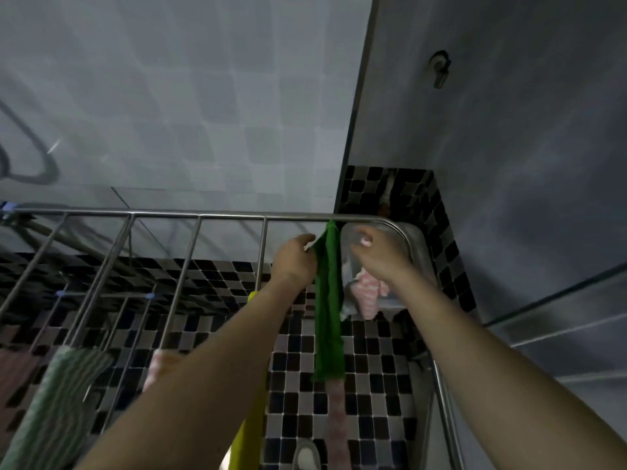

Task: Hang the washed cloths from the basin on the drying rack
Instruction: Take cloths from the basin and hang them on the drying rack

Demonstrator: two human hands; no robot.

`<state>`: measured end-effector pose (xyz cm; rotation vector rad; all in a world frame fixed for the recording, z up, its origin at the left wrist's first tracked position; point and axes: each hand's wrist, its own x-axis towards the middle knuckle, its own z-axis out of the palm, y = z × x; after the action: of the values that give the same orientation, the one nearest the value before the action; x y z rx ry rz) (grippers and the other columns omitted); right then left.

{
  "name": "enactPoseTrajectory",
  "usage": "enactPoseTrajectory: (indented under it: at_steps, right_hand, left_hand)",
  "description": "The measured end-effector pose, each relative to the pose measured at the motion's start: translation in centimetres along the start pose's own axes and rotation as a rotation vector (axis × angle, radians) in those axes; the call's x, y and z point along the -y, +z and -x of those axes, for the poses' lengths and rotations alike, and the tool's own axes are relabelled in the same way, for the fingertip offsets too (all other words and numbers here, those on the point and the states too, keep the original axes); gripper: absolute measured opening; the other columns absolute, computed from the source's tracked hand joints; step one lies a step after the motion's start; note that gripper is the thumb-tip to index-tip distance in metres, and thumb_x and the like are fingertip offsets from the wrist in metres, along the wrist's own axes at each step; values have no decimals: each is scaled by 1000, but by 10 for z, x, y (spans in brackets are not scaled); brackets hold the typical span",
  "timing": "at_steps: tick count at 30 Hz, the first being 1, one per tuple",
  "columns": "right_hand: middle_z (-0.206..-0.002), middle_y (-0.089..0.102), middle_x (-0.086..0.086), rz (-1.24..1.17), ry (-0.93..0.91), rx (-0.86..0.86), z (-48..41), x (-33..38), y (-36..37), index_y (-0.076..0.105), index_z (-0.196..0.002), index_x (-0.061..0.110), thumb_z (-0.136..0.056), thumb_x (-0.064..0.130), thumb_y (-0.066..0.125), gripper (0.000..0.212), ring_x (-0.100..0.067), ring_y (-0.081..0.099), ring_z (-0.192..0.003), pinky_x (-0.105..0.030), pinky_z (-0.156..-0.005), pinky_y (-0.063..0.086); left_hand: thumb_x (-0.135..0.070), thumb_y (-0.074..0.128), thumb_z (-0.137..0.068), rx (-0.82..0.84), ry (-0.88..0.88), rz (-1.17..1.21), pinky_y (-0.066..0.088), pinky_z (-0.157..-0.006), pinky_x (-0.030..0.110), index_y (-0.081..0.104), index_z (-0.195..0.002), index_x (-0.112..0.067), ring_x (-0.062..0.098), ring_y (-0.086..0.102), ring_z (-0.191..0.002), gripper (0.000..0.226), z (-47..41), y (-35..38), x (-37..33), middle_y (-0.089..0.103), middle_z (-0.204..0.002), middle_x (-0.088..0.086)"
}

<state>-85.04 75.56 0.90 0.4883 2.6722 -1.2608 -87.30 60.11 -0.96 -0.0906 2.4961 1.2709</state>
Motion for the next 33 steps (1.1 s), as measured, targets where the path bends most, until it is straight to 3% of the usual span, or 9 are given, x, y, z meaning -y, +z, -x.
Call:
enactPoseTrajectory:
  at_steps: [4,9,12,14,16,19,22,27,33]
  right_hand:
    - [-125,62,-9,-227,51,60,-23,-3,22,62,-124,14,-89,14,62,35,-22,57,-119,-35,-98,47]
    - [-88,67,-1,-286,32,-10,-31,-8,21,67,-89,17,-91,16,59,8,-19,63,-88,-33,-80,49]
    - [-72,60,-2,-327,43,-82,-24,-7,3,63,-81,8,-89,28,53,23,-17,56,-69,-29,-65,43]
    - [-66,56,-10,-324,25,-141,-24,-5,-9,60,-77,0,-86,32,53,34,-23,55,-65,-31,-64,42]
    - [-70,60,-19,-165,10,-189,-28,-3,-18,62,-79,-2,-89,26,56,31,-29,59,-68,-30,-61,40]
    - [-72,63,-10,206,12,-227,-35,1,-20,59,-72,12,-88,25,56,20,-29,64,-73,-31,-60,46]
    - [-85,65,-6,402,40,-293,-35,-2,-7,63,-87,16,-89,29,58,14,-29,65,-83,-29,-61,45]
    - [-96,70,-7,291,67,-391,-31,-6,6,66,-89,13,-89,43,61,30,-29,66,-89,-27,-60,39]
    - [-100,71,-6,31,227,-447,-37,-3,26,69,-94,14,-89,41,61,29,-29,64,-94,-26,-65,36]
  left_hand:
    - [-20,55,-97,23,-6,109,48,-100,33,61,-128,-14,23,62,-113,32,-28,12,-1,65,-125,5]
    - [-21,53,-97,-2,17,214,52,-81,32,68,-94,-12,18,64,-87,18,-38,7,3,71,-92,5]
    - [-25,61,-92,-6,48,358,51,-69,32,65,-74,-15,19,61,-75,22,-33,-8,-4,65,-73,2]
    - [-29,68,-88,-20,114,287,51,-65,32,62,-67,-20,17,60,-69,23,-34,-18,-14,64,-68,-1]
    - [-36,71,-84,-69,163,28,47,-61,27,60,-72,-23,13,58,-67,21,-40,-25,-26,61,-69,-7]
    - [-49,69,-81,-150,182,-374,46,-61,29,52,-82,-23,17,57,-70,31,-42,-24,-37,57,-72,-8]
    - [-52,66,-82,-251,256,-470,47,-71,35,42,-75,-25,18,53,-63,36,-37,-16,-36,51,-63,-9]
    - [-50,67,-82,-269,153,-370,53,-79,42,47,-74,-25,18,55,-64,33,-37,-22,-33,52,-60,-9]
    - [-41,67,-79,-354,105,-318,49,-87,46,44,-68,-26,18,56,-68,30,-38,-7,-27,55,-60,-9]
